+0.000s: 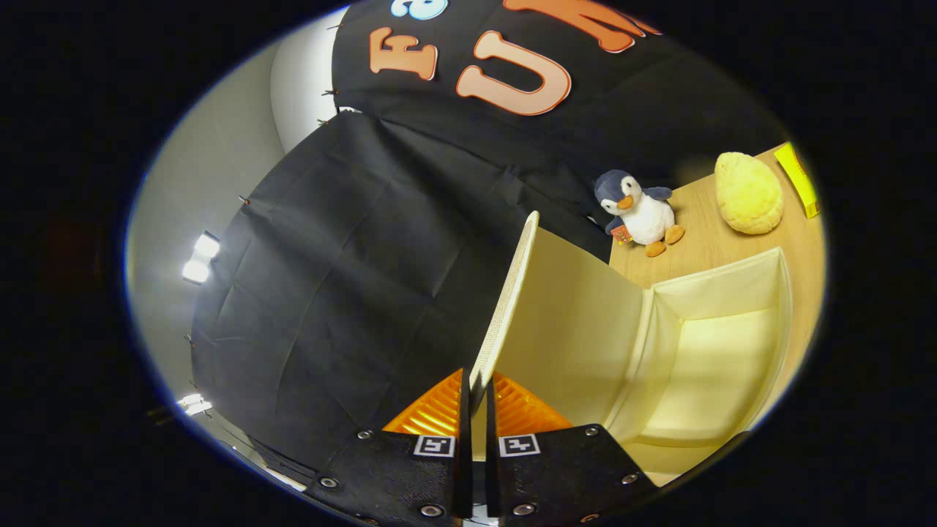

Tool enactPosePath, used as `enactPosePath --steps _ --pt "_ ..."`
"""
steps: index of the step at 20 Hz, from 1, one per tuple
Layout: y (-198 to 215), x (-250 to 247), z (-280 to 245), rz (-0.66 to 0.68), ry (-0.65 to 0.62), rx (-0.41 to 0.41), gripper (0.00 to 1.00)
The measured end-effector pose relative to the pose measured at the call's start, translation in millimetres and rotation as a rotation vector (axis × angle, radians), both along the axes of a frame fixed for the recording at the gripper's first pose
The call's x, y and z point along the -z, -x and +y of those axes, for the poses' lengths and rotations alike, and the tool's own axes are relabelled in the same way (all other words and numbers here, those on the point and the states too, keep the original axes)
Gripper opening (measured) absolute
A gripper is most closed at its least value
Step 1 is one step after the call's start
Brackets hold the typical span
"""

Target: Open the storage box then place both shoes into the box .Put the left shoe in first, then the right shoe, with the right side of both shoes facing outward in a uniform manner.

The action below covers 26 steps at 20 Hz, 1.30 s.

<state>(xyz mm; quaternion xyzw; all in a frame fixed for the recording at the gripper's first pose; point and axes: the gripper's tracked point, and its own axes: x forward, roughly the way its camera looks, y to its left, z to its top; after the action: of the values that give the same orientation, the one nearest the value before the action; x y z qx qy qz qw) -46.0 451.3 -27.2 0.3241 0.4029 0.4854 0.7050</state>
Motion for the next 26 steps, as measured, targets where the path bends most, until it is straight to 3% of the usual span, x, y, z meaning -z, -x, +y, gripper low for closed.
enactPosePath --steps 1,3,4,6,7,8,9,17,26 --pt "3.0 1.1 9.3 -0.022 0.022 -0.005 0.08" --pt "5.7 15.9 22.0 -0.102 0.121 -0.009 0.18" --pt "6.3 23.8 28.9 -0.138 0.165 -0.017 0.39" --pt "11.1 39.3 35.0 -0.175 0.228 -0.04 0.69" --pt "13.4 45.5 38.0 -0.183 0.248 -0.044 0.78" --pt "13.3 50.9 34.9 -0.198 0.278 -0.034 0.95" --pt "8.9 57.0 32.5 -0.221 0.309 -0.02 0.98" --pt "-22.2 65.4 -18.0 -0.278 0.397 0.112 0.98" --pt "-52.7 102.8 -153.8 -0.337 0.615 0.329 0.98"
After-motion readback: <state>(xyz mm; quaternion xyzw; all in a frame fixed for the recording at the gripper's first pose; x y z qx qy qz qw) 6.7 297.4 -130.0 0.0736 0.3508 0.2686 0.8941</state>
